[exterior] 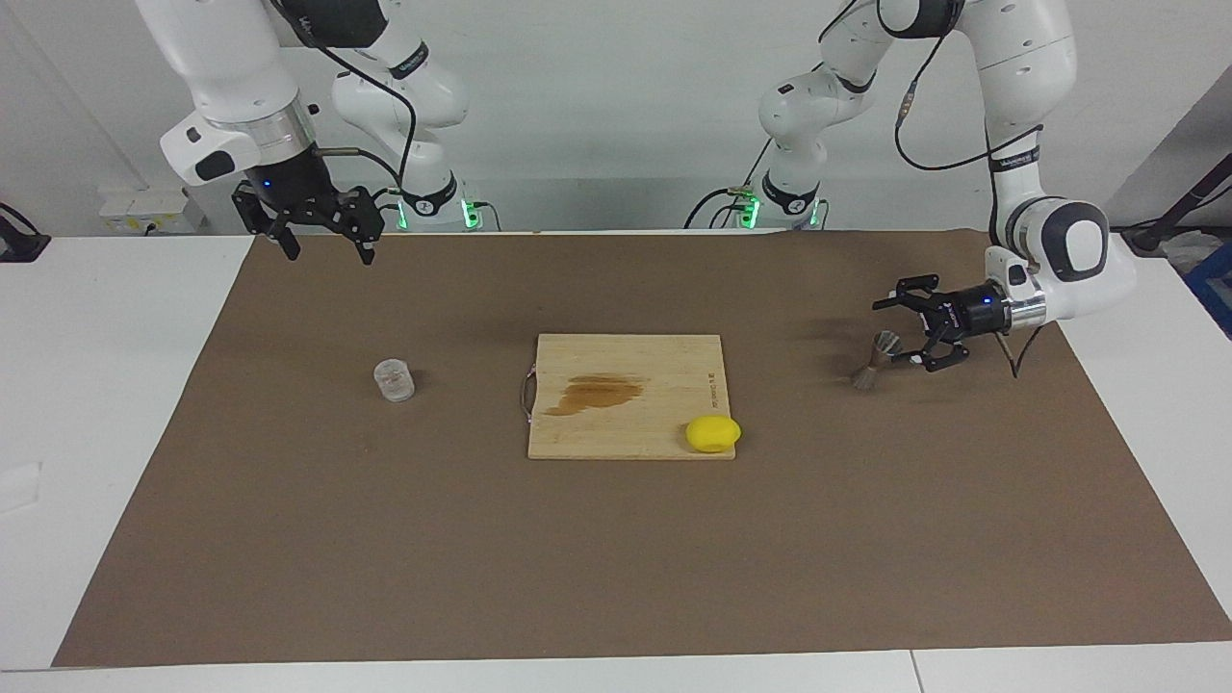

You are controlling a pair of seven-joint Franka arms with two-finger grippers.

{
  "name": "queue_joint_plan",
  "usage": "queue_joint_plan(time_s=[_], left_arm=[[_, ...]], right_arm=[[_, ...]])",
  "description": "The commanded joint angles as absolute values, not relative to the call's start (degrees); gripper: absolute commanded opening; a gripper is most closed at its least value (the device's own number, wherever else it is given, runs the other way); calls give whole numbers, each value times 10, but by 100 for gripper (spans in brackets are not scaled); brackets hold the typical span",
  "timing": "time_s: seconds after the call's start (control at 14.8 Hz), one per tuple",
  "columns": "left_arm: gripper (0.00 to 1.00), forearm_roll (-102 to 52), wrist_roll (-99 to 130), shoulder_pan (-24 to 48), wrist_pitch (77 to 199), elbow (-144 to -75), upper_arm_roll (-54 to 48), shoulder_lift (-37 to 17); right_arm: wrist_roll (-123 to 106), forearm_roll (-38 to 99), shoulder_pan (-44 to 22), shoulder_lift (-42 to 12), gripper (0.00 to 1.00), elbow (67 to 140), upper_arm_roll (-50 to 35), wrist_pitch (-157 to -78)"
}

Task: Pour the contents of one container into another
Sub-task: 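Move the left gripper toward the small metal cup, opening it, then close the left gripper around the metal cup and lift it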

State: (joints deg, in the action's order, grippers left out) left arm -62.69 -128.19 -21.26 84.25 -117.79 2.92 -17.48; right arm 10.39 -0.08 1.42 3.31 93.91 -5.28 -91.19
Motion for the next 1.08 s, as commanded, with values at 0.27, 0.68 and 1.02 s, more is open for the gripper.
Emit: queue_joint_plan(time_s=[0.27,0.68,1.02], left_arm=[[100,-671,-1381,-221,832,-1204,29,-189],[100,-663,-1389,-259,817,-1208,30,-192],[100,-664,-1390,-258,828,-1211,30,-192]], right_arm=[[93,-1,21,42,100,946,-54,-911],[93,-1,21,42,100,946,-54,-911],[92,-1,21,42,100,946,-54,-911]])
